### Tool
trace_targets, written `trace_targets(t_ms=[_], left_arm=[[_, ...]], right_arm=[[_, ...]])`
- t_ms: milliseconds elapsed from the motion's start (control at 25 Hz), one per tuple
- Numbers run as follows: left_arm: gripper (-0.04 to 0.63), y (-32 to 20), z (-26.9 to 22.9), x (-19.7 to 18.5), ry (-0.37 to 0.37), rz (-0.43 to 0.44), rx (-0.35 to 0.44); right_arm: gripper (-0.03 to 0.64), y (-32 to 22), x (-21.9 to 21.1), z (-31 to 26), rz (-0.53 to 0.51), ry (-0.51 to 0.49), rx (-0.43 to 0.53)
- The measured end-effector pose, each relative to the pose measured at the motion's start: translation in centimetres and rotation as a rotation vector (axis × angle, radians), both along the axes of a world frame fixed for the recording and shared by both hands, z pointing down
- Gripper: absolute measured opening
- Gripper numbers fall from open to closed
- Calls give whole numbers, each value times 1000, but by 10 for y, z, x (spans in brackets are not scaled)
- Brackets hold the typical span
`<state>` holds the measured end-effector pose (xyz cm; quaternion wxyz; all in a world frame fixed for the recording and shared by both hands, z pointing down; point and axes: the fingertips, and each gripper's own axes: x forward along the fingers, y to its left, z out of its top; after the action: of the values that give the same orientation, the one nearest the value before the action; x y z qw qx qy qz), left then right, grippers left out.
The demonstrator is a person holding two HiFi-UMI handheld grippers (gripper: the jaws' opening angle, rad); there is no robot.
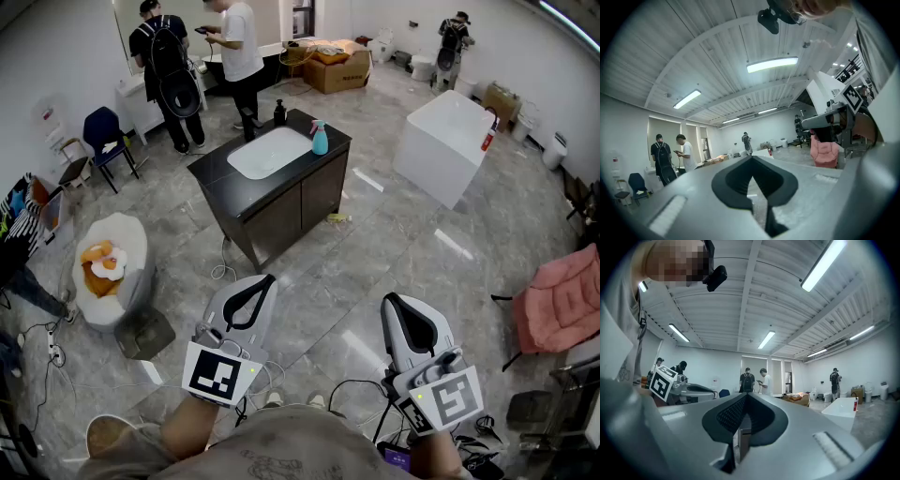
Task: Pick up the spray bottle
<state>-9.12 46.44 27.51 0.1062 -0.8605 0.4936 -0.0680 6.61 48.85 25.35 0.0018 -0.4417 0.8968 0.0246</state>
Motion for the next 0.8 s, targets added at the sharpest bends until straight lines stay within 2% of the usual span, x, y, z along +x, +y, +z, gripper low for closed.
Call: trace_targets(t_ms=[240,680,800], left_arm=[[0,2,-3,5,2,5,-1],[0,4,6,36,-13,-1,-25],[0,6,4,45,24,4,-16]], right_arm=[[29,1,8,-5,5,-48,1],[29,2,33,9,-11,-22,-17],[29,2,38,15,-22,-13,-27]])
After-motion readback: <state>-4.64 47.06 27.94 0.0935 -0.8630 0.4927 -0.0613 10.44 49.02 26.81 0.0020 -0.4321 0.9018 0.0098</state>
